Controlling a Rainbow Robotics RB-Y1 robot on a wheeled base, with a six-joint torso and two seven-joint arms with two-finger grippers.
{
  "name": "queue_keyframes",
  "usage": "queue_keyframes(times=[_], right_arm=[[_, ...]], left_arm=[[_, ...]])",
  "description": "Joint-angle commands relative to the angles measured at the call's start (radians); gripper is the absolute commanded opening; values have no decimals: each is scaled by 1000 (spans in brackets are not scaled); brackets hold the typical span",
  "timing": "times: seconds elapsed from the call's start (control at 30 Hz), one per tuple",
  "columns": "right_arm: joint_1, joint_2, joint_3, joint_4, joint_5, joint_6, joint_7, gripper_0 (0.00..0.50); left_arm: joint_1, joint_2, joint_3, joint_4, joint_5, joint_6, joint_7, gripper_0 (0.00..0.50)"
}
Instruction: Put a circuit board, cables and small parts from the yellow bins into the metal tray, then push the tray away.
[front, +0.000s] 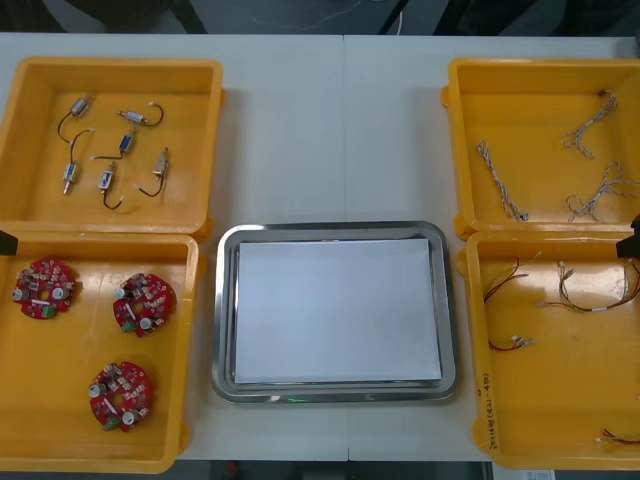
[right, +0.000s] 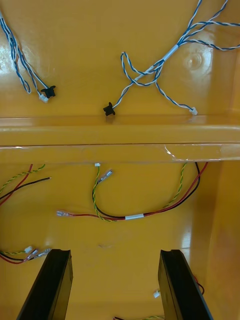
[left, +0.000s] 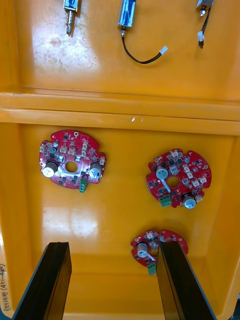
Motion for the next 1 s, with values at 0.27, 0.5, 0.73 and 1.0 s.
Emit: queue_keyframes(times=[0.27,0.5,0.73,1.0], right_arm=[[-22,-6,7,-6,-6,-7,-8,500],[-22,-6,7,-6,-6,-7,-8,500],[-22,-6,7,-6,-6,-7,-8,500],[-22,-6,7,-6,-6,-7,-8,500]], left_arm=[[15,-8,26,-24,6,6,-58,500],[15,-8,26,-24,6,6,-58,500],[15,-8,26,-24,6,6,-58,500],[15,-8,26,-24,6,6,-58,500]])
